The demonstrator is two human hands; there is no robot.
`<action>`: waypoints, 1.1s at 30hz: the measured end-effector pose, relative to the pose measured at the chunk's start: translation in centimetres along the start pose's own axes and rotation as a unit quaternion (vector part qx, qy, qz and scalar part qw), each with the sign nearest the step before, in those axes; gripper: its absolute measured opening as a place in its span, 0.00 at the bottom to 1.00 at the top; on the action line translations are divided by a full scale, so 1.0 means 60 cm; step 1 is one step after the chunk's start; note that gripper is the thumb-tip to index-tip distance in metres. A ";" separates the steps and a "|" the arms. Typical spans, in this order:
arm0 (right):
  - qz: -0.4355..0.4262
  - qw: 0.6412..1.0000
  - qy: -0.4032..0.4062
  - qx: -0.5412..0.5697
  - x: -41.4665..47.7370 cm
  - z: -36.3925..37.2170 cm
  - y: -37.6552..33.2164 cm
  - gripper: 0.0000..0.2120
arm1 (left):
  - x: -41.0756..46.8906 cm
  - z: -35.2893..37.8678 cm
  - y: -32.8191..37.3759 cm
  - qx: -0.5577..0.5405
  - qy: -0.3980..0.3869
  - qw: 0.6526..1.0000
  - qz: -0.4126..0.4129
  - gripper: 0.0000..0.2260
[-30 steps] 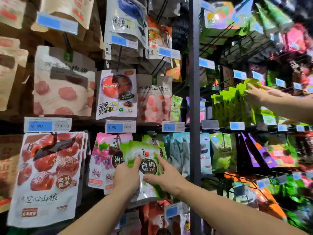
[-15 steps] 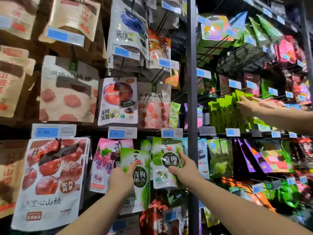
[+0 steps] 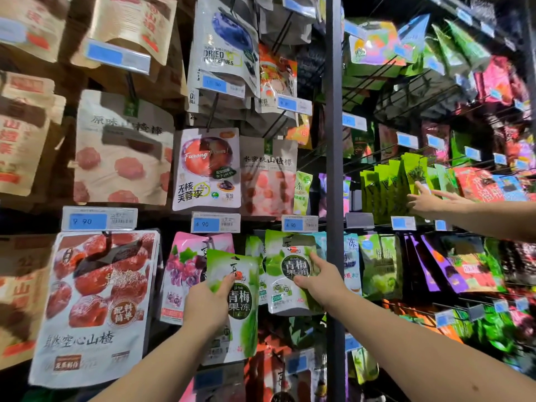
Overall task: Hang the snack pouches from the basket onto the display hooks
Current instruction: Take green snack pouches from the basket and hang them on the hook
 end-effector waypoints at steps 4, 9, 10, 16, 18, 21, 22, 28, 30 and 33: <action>0.004 0.999 -0.017 -0.033 0.012 0.012 0.005 0.46 | 0.007 0.006 -0.009 0.006 -0.012 1.000 -0.006 0.25; -0.006 0.993 -0.008 -0.122 0.038 0.034 0.011 0.39 | 0.017 -0.007 -0.003 0.009 -0.003 1.000 0.018 0.25; -0.001 0.991 -0.002 -0.134 0.045 0.040 0.014 0.37 | 0.019 -0.010 -0.002 0.015 0.000 1.000 0.025 0.25; 0.021 0.981 0.019 -0.191 0.109 0.094 0.040 0.22 | 0.036 -0.024 0.004 0.025 0.000 0.999 0.041 0.25; 0.013 0.973 0.019 -0.230 0.124 0.111 0.046 0.22 | 0.041 -0.026 0.001 0.016 0.002 0.999 0.030 0.26; 0.040 0.959 0.019 -0.281 0.141 0.128 0.062 0.26 | 0.045 -0.024 -0.003 0.008 -0.002 1.000 0.020 0.25; 0.047 0.955 0.018 -0.294 0.146 0.132 0.066 0.28 | 0.046 -0.023 -0.005 0.014 -0.002 1.000 0.023 0.25; 0.058 0.950 0.041 -0.303 0.152 0.124 0.077 0.24 | 0.042 -0.014 0.005 0.019 0.015 1.000 0.015 0.26; 0.002 0.974 0.071 -0.215 0.132 0.104 0.060 0.18 | 0.046 0.005 0.002 -0.019 0.006 1.000 0.009 0.26; -0.041 0.999 -0.012 -0.017 0.081 0.091 0.032 0.15 | 0.036 0.031 0.014 -0.047 0.013 0.999 0.004 0.25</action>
Point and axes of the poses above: each hand's wrist, its own x-axis towards the middle knuckle, its own z-axis out of the palm, y = z × x, the point moved 7 cm from there along x, towards the middle knuckle
